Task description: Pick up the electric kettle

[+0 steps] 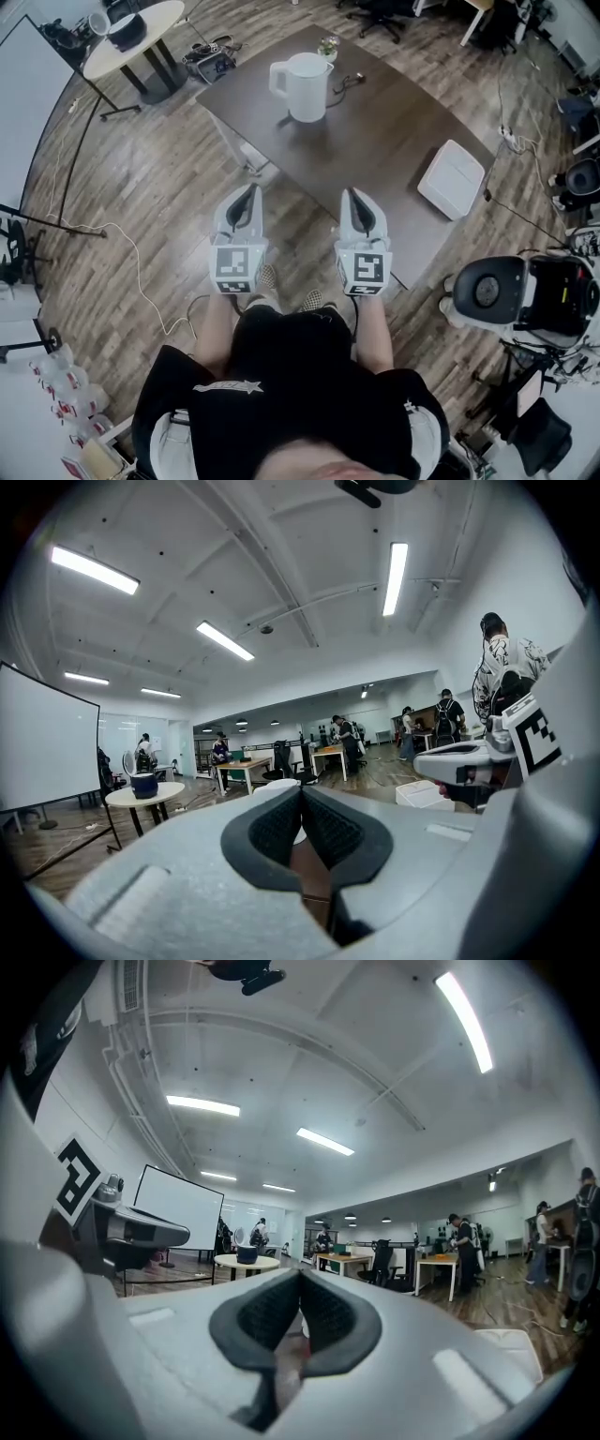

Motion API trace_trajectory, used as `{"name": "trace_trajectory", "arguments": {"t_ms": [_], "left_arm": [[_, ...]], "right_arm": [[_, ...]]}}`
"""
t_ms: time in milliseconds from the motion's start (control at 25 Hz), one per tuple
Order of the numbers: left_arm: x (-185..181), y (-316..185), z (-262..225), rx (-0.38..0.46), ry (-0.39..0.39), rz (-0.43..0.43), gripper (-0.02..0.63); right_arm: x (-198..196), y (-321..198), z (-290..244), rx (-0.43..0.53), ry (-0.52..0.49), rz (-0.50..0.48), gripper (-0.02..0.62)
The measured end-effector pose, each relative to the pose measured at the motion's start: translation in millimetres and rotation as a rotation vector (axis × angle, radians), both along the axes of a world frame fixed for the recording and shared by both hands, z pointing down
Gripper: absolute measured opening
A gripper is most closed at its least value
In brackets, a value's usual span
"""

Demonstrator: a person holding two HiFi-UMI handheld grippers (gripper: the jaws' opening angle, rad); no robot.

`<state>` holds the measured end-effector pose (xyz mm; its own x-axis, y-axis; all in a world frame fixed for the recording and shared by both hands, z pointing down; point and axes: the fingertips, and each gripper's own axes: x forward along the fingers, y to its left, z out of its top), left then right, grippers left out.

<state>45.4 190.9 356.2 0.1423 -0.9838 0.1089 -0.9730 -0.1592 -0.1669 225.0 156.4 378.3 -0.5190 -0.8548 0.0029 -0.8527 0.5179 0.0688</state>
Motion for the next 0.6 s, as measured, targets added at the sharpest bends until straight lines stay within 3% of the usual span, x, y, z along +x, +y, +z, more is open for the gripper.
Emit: {"name": "trace_trajectory", "arguments": {"t_ms": [280,600], "left_arm": [[-36,-18,1,-0.005,0.013,-0.03,0.011],[-116,-81,-2,0.016,0.04,0.013,0.011]], "right_arm": [[-34,-20,1,0.007,0.009,-0.019,0.005],[-110,-78,-6,0.026,0.015,0.034,0.005]]}}
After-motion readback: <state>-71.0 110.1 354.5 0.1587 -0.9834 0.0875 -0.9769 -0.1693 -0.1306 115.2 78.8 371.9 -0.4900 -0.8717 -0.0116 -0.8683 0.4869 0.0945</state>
